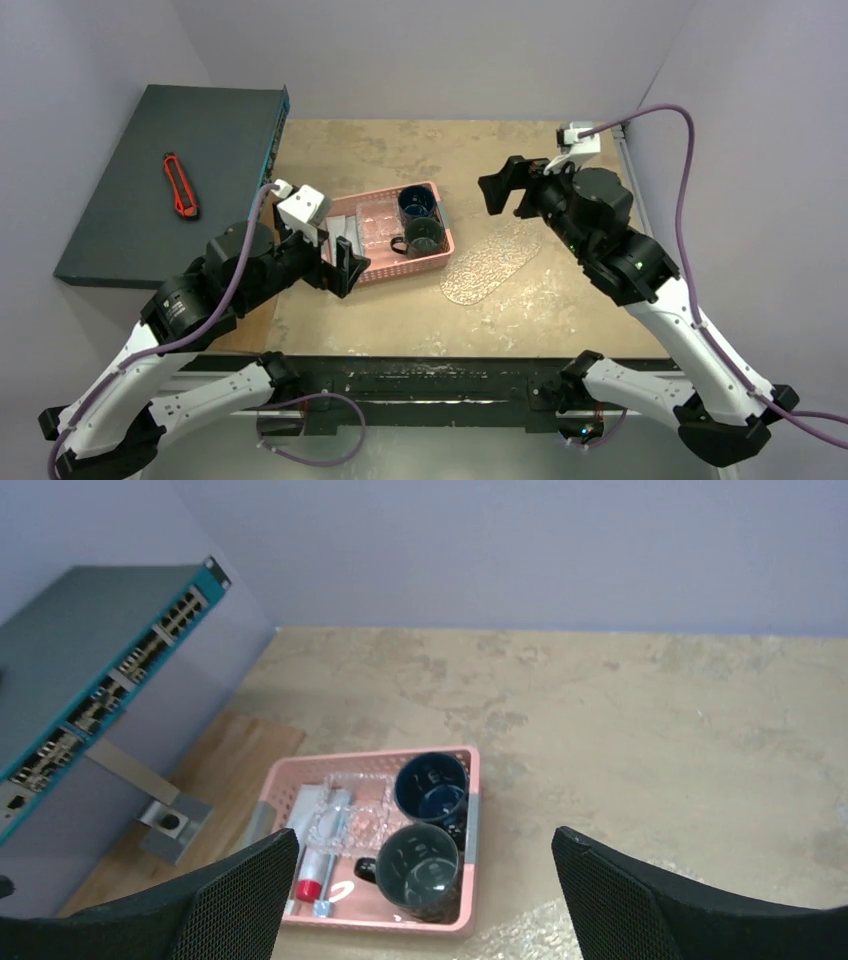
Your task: Prepare toiletry sets of a toothbrush and toothpaste on the tray
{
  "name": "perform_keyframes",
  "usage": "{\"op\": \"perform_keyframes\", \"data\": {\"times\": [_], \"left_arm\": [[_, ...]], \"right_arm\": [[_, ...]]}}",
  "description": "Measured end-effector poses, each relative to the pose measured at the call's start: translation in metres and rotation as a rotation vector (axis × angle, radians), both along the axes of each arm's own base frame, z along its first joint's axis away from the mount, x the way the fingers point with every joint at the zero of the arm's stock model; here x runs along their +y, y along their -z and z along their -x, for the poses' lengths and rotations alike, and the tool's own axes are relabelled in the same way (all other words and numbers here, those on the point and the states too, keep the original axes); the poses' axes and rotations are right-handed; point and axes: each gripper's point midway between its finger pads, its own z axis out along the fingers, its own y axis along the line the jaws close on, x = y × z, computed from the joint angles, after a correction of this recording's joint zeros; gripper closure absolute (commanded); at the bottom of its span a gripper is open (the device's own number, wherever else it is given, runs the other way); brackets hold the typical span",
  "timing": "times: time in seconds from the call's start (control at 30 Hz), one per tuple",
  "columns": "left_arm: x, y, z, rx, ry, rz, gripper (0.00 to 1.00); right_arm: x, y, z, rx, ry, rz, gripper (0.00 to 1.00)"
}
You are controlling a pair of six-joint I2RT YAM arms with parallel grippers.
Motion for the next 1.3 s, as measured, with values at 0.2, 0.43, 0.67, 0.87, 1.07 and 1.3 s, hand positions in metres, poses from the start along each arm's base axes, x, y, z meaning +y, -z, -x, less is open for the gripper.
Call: {"op": "perform_keyframes", "data": {"times": [0.2, 0.43, 0.67, 0.87, 1.07, 1.3], "left_arm": [[0.005, -0.006, 0.004, -0.024, -0.001, 0.018, 0.00], [0.014, -0.010, 0.004, -0.050, -0.026, 0.014, 0.00], [0.026, -0.002, 0.001, -0.057, -0.079, -0.010, 0.00], [0.035, 0.018, -0.002, -0.032, -0.121, -0.070, 0.00], [0.041, 0.040, -0.002, -0.003, -0.139, -0.121, 0.00], [0.044, 0.064, -0.001, 0.025, -0.147, -0.167, 0.00]], "right_arm": [[-0.009, -0.029, 0.011, -0.061, -0.006, -0.024, 0.01], [-0.003, -0.020, 0.004, -0.038, -0.018, 0.024, 0.01], [0.002, -0.005, -0.004, -0.010, -0.023, 0.070, 0.07], [0.024, 0.045, -0.030, 0.115, -0.030, 0.158, 0.17], [0.042, 0.094, -0.047, 0.238, -0.044, 0.216, 0.27], [0.063, 0.126, -0.057, 0.318, -0.082, 0.218, 0.44]]}}
